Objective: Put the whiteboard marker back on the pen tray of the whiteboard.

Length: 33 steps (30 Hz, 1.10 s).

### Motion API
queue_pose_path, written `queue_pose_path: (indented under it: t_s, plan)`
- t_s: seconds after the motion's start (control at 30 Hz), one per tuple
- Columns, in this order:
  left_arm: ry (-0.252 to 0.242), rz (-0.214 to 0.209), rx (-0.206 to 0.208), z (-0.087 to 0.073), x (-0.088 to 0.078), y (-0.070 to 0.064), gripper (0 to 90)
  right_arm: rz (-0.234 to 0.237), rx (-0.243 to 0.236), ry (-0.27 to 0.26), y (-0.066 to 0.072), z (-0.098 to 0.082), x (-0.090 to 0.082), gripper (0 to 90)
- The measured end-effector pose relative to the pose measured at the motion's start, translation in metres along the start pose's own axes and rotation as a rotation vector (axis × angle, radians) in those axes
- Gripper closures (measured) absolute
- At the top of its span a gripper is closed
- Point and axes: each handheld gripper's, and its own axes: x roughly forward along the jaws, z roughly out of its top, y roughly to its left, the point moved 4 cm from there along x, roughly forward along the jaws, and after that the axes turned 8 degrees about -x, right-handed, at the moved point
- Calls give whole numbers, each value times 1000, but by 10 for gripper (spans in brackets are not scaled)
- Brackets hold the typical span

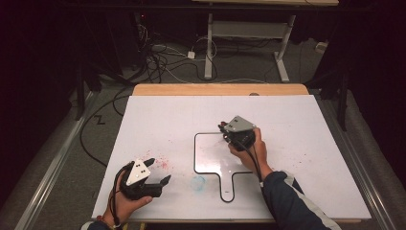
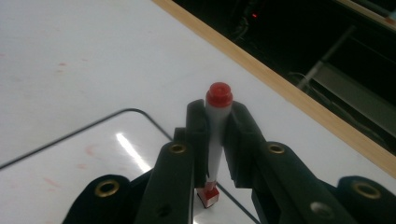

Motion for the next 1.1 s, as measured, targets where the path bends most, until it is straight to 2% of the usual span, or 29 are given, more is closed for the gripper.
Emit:
queue_pose_path:
  t_s: [0.1,0.2,0.27,0.3,0.4,0.47,0.57,0.67,0.73,0.77,0.8,0.87,1.0,1.1]
  plan:
    - [3,-2,4,1,1,-1,197,-8,31,-2,-8,-5,0,815]
    - [5,-7,7,1,3,-2,197,83,86,-58,6,2,-1,815]
    - [8,-9,9,1,4,-2,197,139,87,-82,19,8,-3,816]
    - [9,-9,10,1,4,-2,197,151,78,-83,24,10,-4,815]
    - [10,-9,9,1,4,-2,197,118,44,-59,22,9,-6,817]
    - [8,-9,7,1,3,-2,197,41,11,-20,11,3,-6,816]
    - [6,-9,7,1,3,-2,197,-13,26,10,-3,-5,-7,816]
    - [7,-10,9,1,3,-2,197,10,49,-2,-1,-5,-8,815]
    - [9,-11,13,1,4,-3,197,93,90,-40,7,-1,-10,816]
    - [10,-11,13,1,4,-3,197,109,88,-43,11,1,-12,815]
    - [11,-12,14,1,4,-3,197,106,72,-40,13,1,-13,816]
    - [13,-13,15,1,3,-3,197,89,68,-27,9,-2,-15,816]
    - [13,-13,10,1,3,-3,197,-2,78,26,-15,-15,-20,817]
    - [15,-15,14,1,4,-3,197,-8,105,33,-23,-21,-23,816]
